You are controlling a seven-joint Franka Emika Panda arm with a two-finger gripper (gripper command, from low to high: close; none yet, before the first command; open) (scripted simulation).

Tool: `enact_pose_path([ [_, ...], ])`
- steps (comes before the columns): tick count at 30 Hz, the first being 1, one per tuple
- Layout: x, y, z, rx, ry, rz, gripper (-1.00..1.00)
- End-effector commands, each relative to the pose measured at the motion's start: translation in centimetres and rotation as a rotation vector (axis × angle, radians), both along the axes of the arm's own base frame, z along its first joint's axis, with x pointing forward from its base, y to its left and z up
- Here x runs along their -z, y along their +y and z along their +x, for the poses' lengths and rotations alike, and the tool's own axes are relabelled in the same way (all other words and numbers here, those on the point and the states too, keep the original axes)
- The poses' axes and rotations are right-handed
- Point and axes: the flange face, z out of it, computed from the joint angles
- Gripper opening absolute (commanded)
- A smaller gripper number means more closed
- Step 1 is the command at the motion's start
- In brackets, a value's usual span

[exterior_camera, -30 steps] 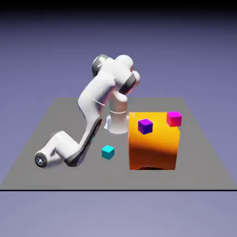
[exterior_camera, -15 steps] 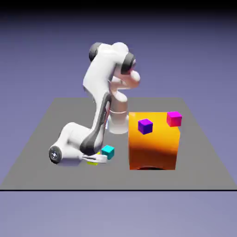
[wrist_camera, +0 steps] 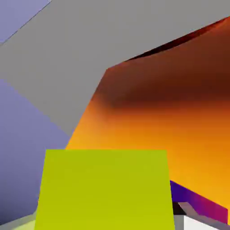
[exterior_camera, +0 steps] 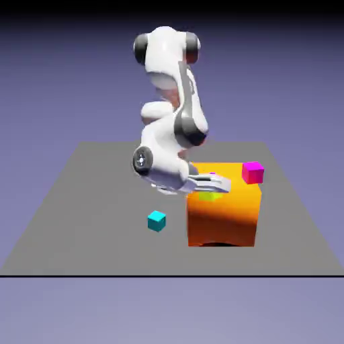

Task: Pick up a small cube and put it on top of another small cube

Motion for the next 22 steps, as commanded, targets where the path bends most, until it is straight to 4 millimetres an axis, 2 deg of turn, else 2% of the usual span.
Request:
enact_pose_path([
  [1,-0.9,1.1,-0.9,0.02,0.024,-0.003,-1.0],
  [5,-3.2,5.0,-5.0,0.104,0.141,-0.031,-1.0],
  [8,-4.2,7.6,-8.2,0.167,0.236,-0.071,-1.0],
  [10,-3.0,7.7,-9.9,0.199,0.302,-0.09,-1.0],
  [12,-3.1,7.9,-10.1,0.203,0.306,-0.093,-1.0],
  [15,1.1,11.4,-12.5,0.203,0.306,-0.093,-1.0],
  [16,1.2,11.5,-12.6,0.203,0.306,-0.093,-1.0],
  [17,1.2,11.5,-12.6,0.203,0.306,-0.093,1.0],
  [18,1.2,11.5,-12.6,0.203,0.306,-0.093,1.0],
  [21,-3.0,8.0,-10.1,0.203,0.306,-0.093,1.0],
  [22,-3.1,7.9,-10.1,0.203,0.306,-0.093,1.0],
])
